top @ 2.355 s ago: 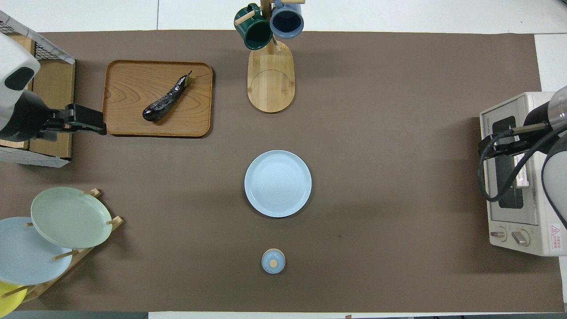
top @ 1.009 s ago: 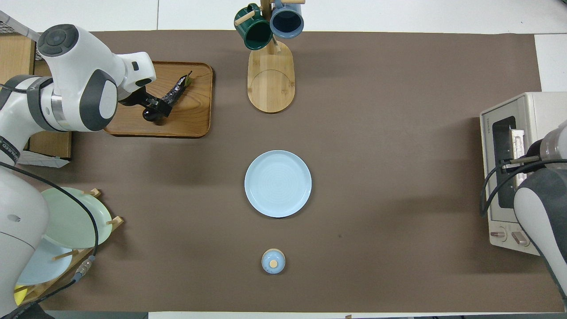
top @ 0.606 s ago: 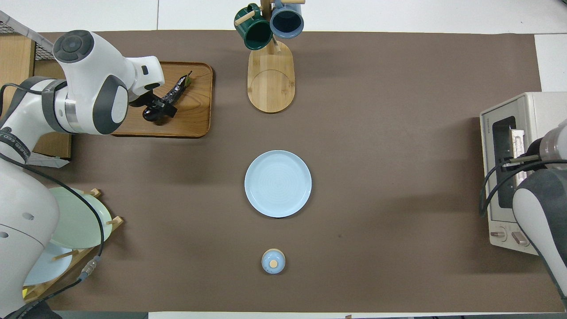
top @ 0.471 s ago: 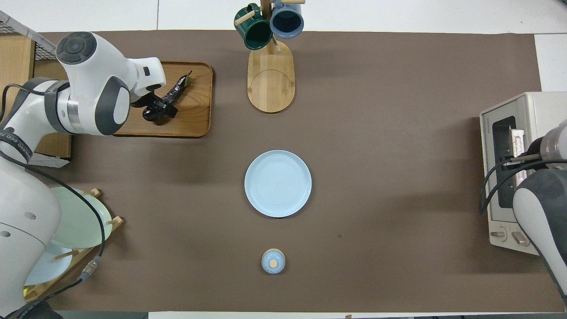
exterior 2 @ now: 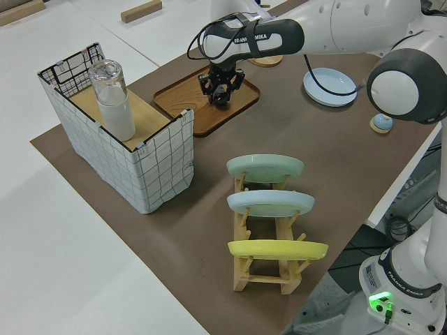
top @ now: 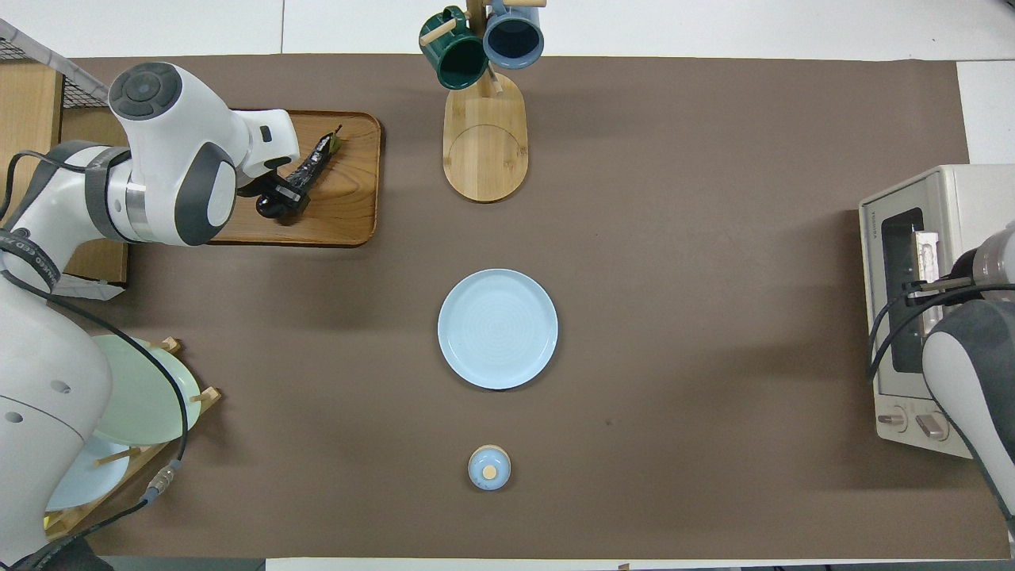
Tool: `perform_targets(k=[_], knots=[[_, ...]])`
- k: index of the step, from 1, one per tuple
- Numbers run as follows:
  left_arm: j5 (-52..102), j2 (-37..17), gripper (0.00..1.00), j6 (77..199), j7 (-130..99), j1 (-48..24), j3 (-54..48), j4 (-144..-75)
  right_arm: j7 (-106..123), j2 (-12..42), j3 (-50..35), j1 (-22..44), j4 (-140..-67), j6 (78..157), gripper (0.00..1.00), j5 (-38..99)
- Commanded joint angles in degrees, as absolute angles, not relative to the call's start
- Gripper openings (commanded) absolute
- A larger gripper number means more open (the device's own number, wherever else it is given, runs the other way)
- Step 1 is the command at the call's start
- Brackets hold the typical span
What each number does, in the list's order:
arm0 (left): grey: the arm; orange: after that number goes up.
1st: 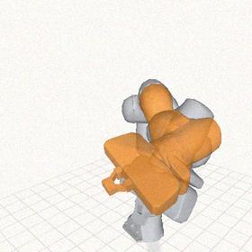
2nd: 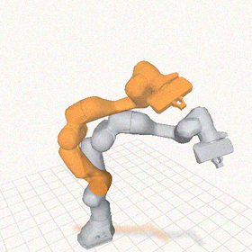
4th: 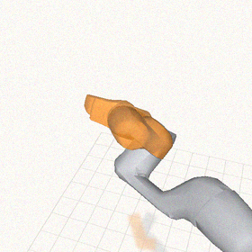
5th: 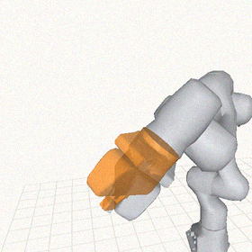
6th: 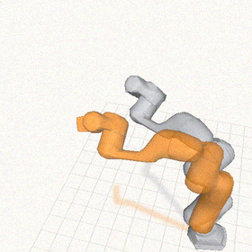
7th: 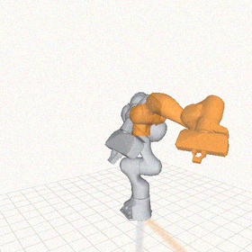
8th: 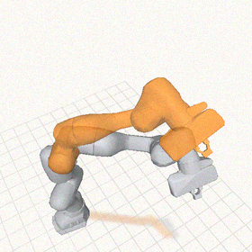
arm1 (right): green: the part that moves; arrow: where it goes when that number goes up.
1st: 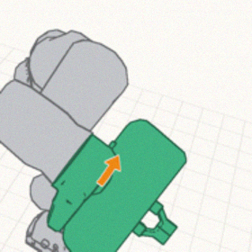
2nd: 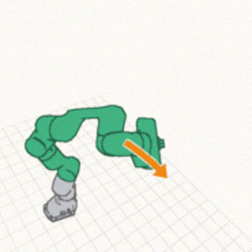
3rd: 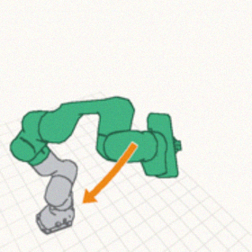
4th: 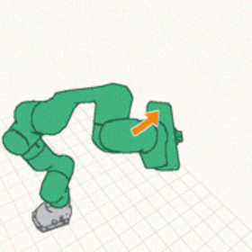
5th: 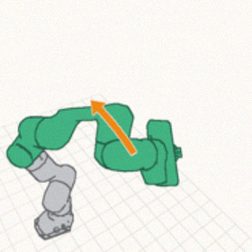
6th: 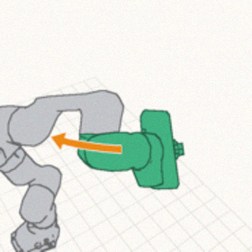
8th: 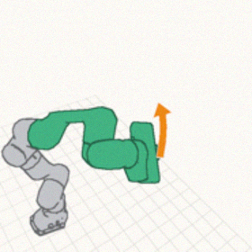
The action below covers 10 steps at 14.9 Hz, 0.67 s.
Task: Put eggplant into oven
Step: 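Close the left gripper around the purple eggplant, then lift the eggplant with the left gripper and carry it toward the blue plate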
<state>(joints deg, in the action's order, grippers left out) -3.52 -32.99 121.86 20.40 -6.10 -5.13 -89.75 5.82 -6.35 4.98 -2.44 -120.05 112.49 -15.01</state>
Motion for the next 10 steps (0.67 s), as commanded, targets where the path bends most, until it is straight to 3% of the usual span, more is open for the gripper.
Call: perform_targets(k=[1, 4, 10], knots=[[-4.3, -32.3, 0.00, 120.8, 20.4, -6.6, -4.8, -89.4, 7.0, -6.9, 4.6, -3.9, -121.6, 113.6, 0.00, -16.2], [-1.3, -30.1, 0.00, 116.0, 17.3, -6.6, -5.0, -87.3, 6.9, -6.9, 4.5, -4.4, -122.2, 113.6, 0.00, -15.8], [4.1, -13.7, 0.00, 105.0, -1.2, -12.6, -5.4, -95.1, 6.9, -5.7, 4.4, -3.0, -122.3, 114.5, 0.00, -14.2]])
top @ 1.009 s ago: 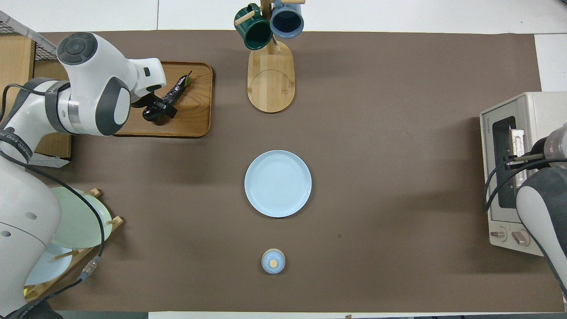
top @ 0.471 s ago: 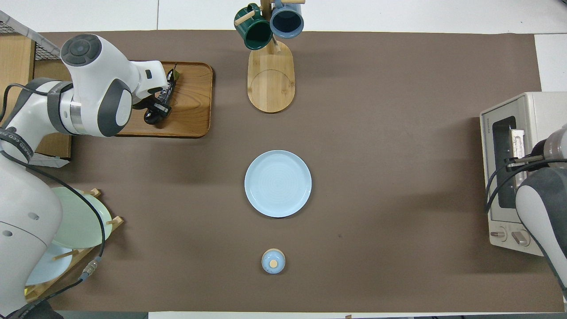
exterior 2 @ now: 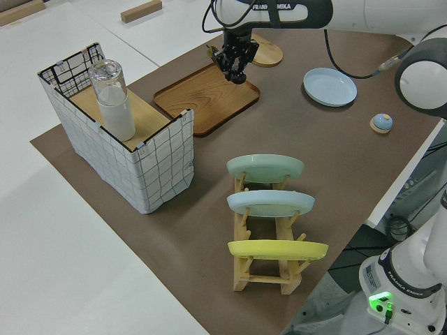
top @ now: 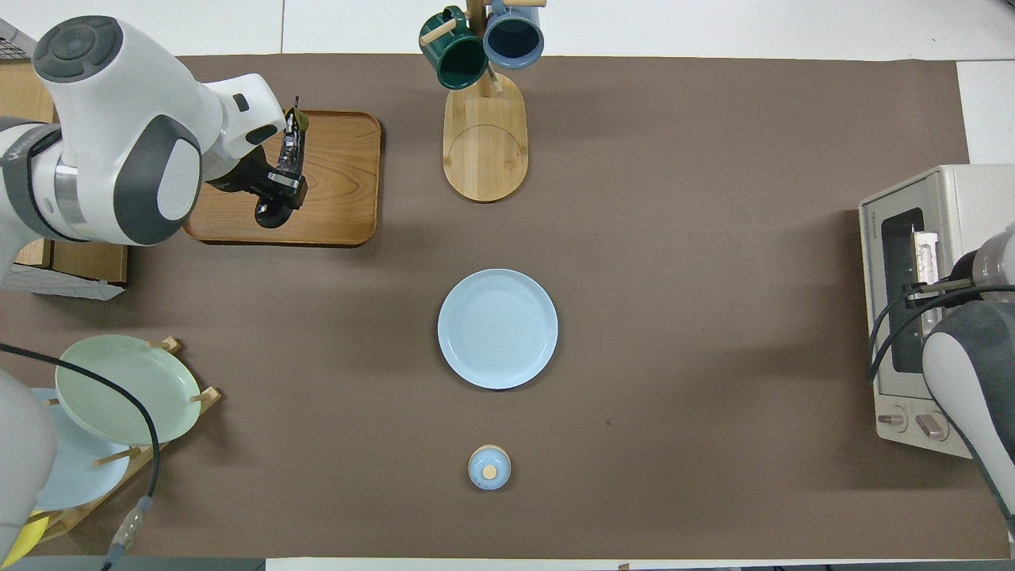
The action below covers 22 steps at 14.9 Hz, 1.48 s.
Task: Put eggplant into oven
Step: 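Lift the eggplant with the left gripper and carry it toward the blue plate, then lower the eggplant onto the plate while the right gripper opens the oven door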
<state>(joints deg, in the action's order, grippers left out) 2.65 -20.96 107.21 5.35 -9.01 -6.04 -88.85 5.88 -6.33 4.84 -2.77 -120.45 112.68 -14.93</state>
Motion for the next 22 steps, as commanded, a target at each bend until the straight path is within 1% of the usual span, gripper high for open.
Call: perform_targets(k=[1, 3, 5, 7, 8, 10, 12, 14, 18, 21, 22], knots=[[4.2, -11.7, 0.00, 104.9, -5.1, -14.3, -5.4, -96.8, 6.8, -5.5, 4.4, -2.4, -122.2, 114.6, 0.00, -13.7], [5.4, -9.0, 0.00, 104.9, -10.6, -18.5, -5.4, -99.7, 6.7, -5.3, 4.3, -2.2, -122.3, 115.6, 0.00, -12.7], [6.8, -7.7, 0.00, 106.6, -16.1, -23.0, -5.4, -102.7, 6.9, -4.4, 4.2, -2.1, -122.3, 115.8, 0.00, -11.1], [7.1, -5.7, 0.00, 113.8, -22.4, -27.4, -5.4, -108.0, 6.6, -3.5, 4.2, -0.6, -123.0, 116.7, 0.00, -8.4], [7.1, -5.3, 0.00, 117.6, -25.2, -29.3, -5.4, -110.4, 6.2, -3.0, 4.2, 0.2, -124.0, 118.8, 0.00, -7.9], [7.1, -6.1, 0.00, 124.7, -28.5, -33.1, -5.4, -114.4, 5.2, -1.5, 4.2, 2.2, -125.5, 122.6, 0.00, -7.6], [7.1, -5.9, 0.00, 129.2, -29.2, -34.5, -5.4, -118.5, 5.1, 1.2, 4.2, 2.3, -125.8, 125.5, 0.00, -7.5], [7.1, -6.5, 0.00, 129.9, -29.3, -34.8, -5.4, -119.4, 5.1, 3.0, 4.2, 2.2, -126.4, 129.1, 0.00, -7.5], [7.1, -7.6, 0.00, 133.6, -30.8, -35.6, -5.4, -120.5, 4.9, 2.9, 4.1, 2.4, -130.9, 136.2, 0.00, -7.4], [7.1, -10.7, 0.00, 137.5, -31.7, -36.3, -5.3, -120.3, 4.9, 5.4, 4.1, 2.4, -131.0, 137.4, 0.00, -3.4], [7.1, -10.8, 0.00, 137.5, -31.8, -36.2, -5.3, -120.1, 4.7, 6.1, 4.0, 2.4, -131.0, 137.6, 0.00, -3.3]])
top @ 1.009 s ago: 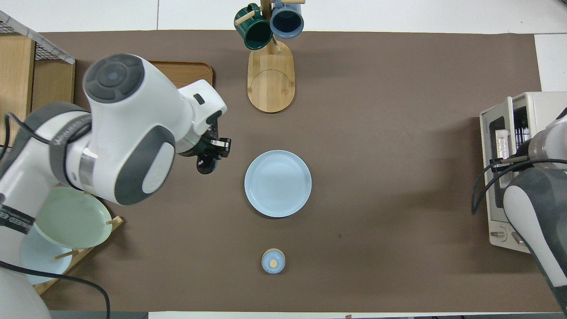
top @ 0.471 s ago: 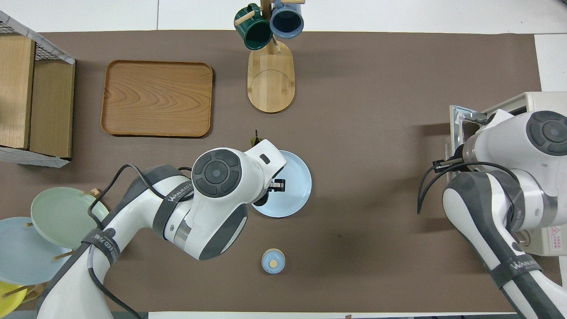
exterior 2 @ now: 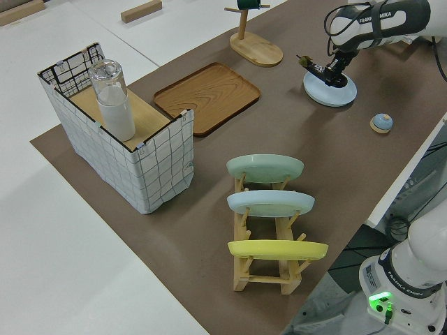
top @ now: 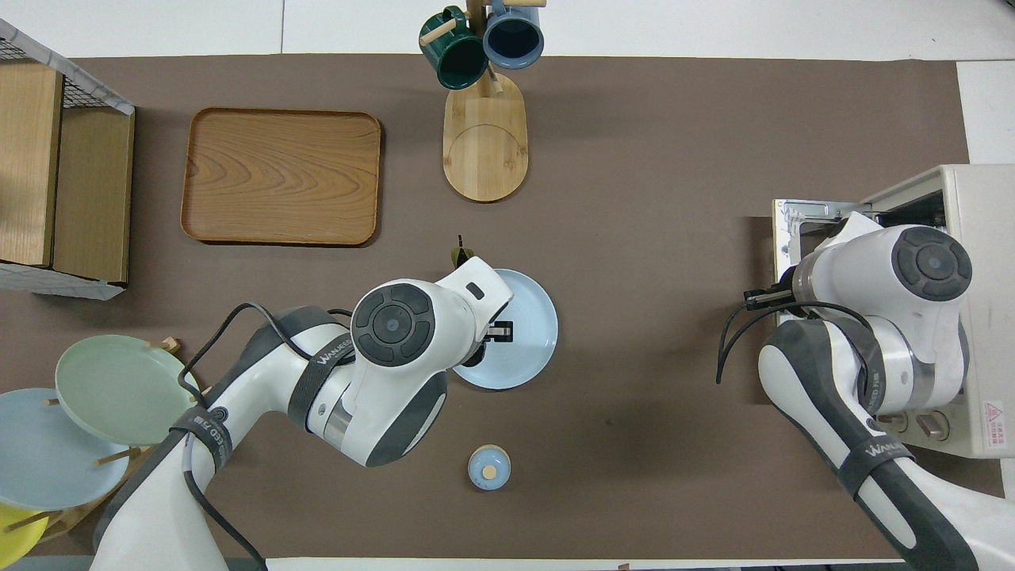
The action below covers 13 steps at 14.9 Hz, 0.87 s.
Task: Put eggplant into oven
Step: 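Lower the eggplant onto the plate while the right gripper opens the oven door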
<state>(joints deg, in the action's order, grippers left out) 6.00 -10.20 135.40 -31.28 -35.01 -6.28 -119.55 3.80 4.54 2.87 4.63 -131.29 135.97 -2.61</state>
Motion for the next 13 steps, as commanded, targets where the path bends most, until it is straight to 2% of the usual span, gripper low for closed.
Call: perform_targets(k=[1, 7, 12, 13], knots=[[7.1, -10.8, 0.00, 137.6, -31.8, -36.2, -5.3, -120.1, 4.3, 6.8, 4.0, 2.5, -131.0, 138.9, 0.00, -3.2], [7.1, -11.3, 0.00, 138.9, -31.8, -36.3, -5.3, -120.1, -0.2, 7.1, 3.9, 8.1, -130.0, 138.3, 0.00, 0.4], [7.1, -11.3, 0.00, 138.8, -31.7, -36.5, -5.4, -120.4, -7.5, 7.3, 3.9, 13.3, -127.2, 134.0, 0.00, 0.3], [7.1, -11.3, 0.12, 138.8, -31.7, -36.6, -5.4, -120.3, -8.6, 7.3, 3.9, 14.0, -126.9, 133.8, 0.00, 0.4]])
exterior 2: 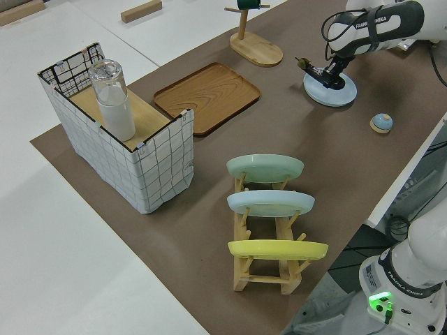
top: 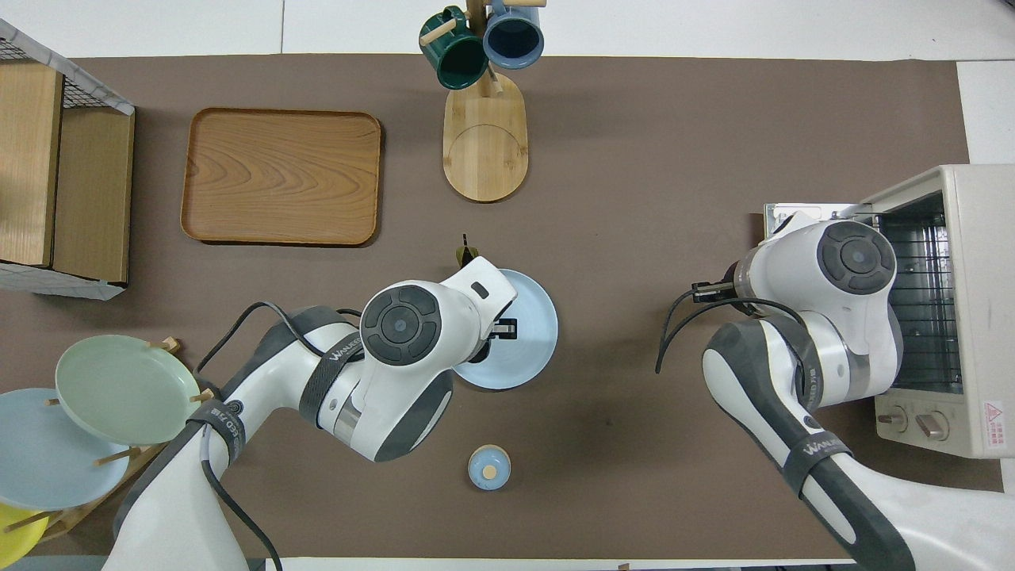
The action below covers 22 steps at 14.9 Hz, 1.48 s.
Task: Put eggplant into oven
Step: 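Lower the eggplant onto the plate while the right gripper opens the oven door, then withdraw the left gripper while the right gripper moves to the plate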
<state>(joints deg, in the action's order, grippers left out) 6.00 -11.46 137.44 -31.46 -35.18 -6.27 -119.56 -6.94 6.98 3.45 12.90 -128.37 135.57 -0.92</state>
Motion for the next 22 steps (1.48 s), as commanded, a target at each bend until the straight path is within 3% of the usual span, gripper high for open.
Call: perform_targets(k=[1, 3, 4, 8, 11, 12, 14, 19, 22], knots=[[7.1, -11.3, 0.32, 138.8, -31.8, -37.3, -5.3, -120.3, -9.9, 7.3, 3.9, 14.8, -126.8, 133.6, 0.04, 0.4], [7.1, -11.3, 1.00, 138.0, -31.8, -37.5, -5.3, -120.1, -11.5, 7.2, 3.9, 15.2, -126.8, 133.3, 0.20, 0.3], [7.1, -11.3, 1.00, 137.8, -31.8, -37.4, -5.3, -119.7, -11.5, 7.1, 3.9, 15.6, -126.7, 133.0, 0.32, 0.3], [7.1, -9.9, 1.00, 133.4, -30.8, -35.6, -4.7, -117.7, -10.8, 6.8, 3.7, 16.0, -126.6, 129.7, 0.34, 0.7], [6.9, -9.1, 1.00, 124.2, -27.9, -28.2, -4.7, -111.2, -10.5, 7.2, 3.0, 19.0, -124.5, 129.6, 0.34, 1.5], [6.9, -9.1, 1.00, 120.2, -23.9, -24.1, -4.7, -107.9, -10.5, 7.2, 2.8, 19.2, -123.8, 128.8, 0.42, 1.5], [6.7, -9.5, 1.00, 113.1, -17.3, -17.9, -4.7, -101.7, -10.3, 7.5, 2.4, 21.3, -121.9, 126.8, 0.98, 1.5], [5.8, -5.9, 1.00, 106.2, -9.4, -6.6, -4.6, -97.2, -21.4, 10.1, 2.4, 34.4, -112.1, 122.6, 1.00, 1.7], [4.6, -1.5, 1.00, 101.3, -8.8, -5.1, -4.7, -97.8, -30.2, 16.6, 2.4, 40.4, -98.8, 113.6, 1.00, 1.5]])
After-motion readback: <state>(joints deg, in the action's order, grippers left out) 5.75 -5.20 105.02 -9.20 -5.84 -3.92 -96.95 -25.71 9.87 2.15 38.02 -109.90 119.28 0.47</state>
